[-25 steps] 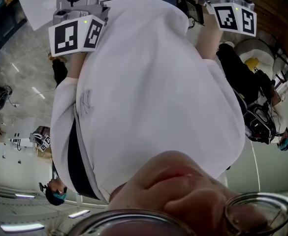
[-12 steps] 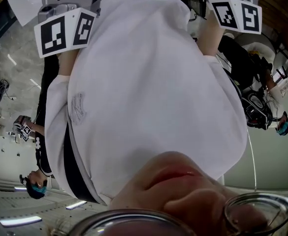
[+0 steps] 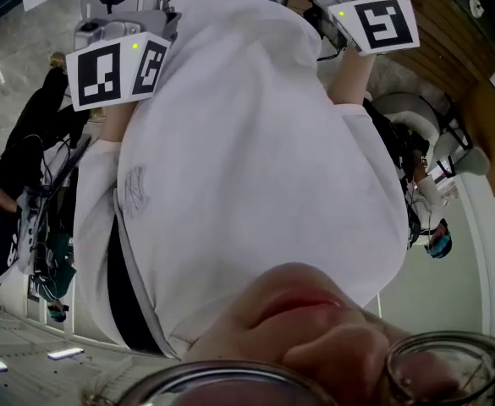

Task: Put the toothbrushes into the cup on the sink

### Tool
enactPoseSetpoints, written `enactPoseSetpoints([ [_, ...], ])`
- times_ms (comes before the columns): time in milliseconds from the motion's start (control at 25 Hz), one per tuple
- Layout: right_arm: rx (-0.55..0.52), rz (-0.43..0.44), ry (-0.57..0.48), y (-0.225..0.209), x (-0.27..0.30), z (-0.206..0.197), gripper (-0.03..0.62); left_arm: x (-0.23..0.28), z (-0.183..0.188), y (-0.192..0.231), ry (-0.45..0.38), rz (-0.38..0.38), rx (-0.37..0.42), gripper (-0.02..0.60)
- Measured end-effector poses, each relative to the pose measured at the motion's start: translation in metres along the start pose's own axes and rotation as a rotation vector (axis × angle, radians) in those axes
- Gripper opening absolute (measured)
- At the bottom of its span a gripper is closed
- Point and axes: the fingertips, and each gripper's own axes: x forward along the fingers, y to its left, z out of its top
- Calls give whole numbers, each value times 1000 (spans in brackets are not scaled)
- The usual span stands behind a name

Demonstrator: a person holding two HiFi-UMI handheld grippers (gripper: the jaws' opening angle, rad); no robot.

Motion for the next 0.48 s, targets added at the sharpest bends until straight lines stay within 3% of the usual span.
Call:
enactPoseSetpoints([
  [200,-83,273,261,39,34,-61,14,-27,-4,6,-20,123,-12,5],
  [360,-224,396,494,67,59,-112,15,-49,-4,12,-35,178,-17,6],
  [480,-274,450,571,75,74,-137,22,-59,-9,11,-36,215,-27,5],
])
